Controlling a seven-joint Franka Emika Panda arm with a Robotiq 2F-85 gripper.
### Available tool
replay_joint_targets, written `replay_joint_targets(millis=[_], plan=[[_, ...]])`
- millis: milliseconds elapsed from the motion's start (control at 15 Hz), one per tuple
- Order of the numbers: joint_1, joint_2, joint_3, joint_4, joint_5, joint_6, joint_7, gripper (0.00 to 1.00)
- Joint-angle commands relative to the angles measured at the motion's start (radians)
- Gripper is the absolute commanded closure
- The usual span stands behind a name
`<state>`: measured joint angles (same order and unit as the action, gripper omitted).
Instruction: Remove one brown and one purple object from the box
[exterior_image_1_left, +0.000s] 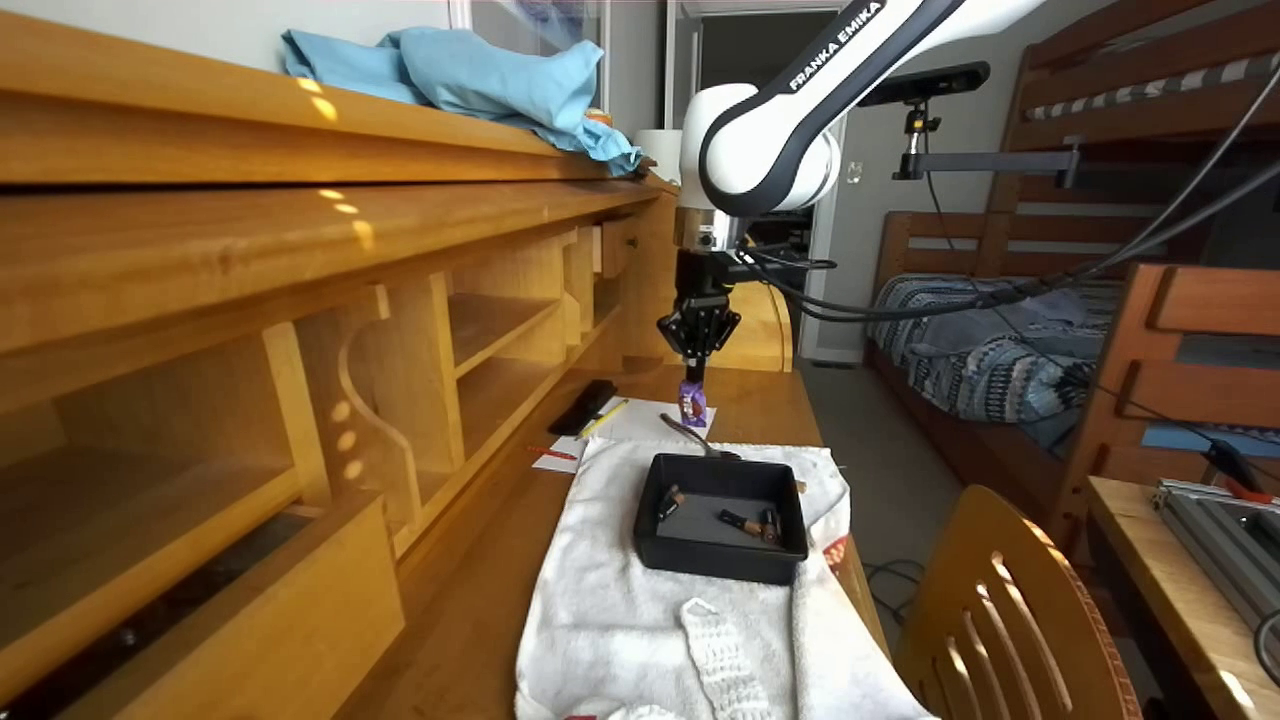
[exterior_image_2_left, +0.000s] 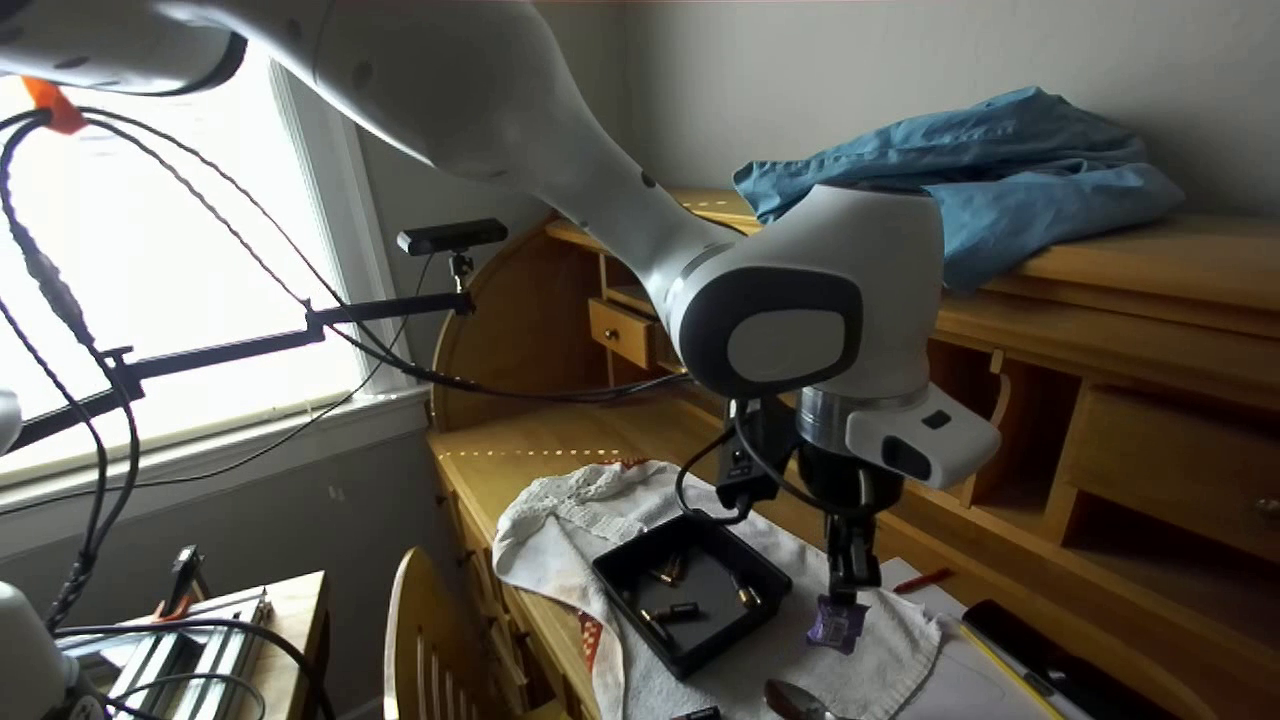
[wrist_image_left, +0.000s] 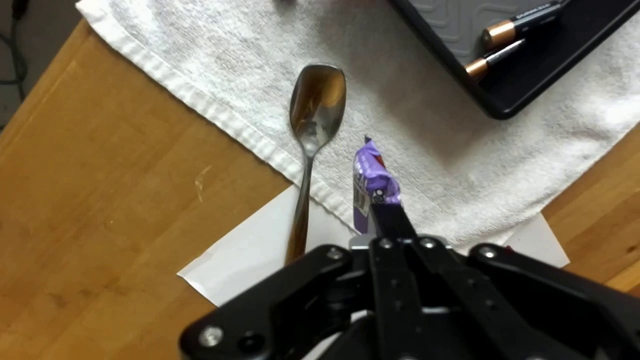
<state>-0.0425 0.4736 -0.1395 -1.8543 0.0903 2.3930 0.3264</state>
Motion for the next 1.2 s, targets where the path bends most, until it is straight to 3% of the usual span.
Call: replay_joint_targets(millis=[0,200,267,333,733,1000,1133], plan=[[-0.001,0.067,0.024,0.082,0.005,-0.001,-0.012,1.00],[0.011,0.097,0.035,0.111,-0.002,-0.018,-0.013,1.00],[0.015,0.097,0.035,0.111,-0.003,-0.022,-0.006,0.74],[0.020,0.097,0.033,0.110,-0.006,-0.022,-0.001,0.73],[0.037,0.009,0.016,0.036,-0.023,-0.032,-0.003,0.31],[0.015,-0.086,0.057,-0.006,0.000,-0.173,-0.111,0.04],[0.019,-0.128,0.070,-0.023,-0.009,-0.254,-0.165,0.00]])
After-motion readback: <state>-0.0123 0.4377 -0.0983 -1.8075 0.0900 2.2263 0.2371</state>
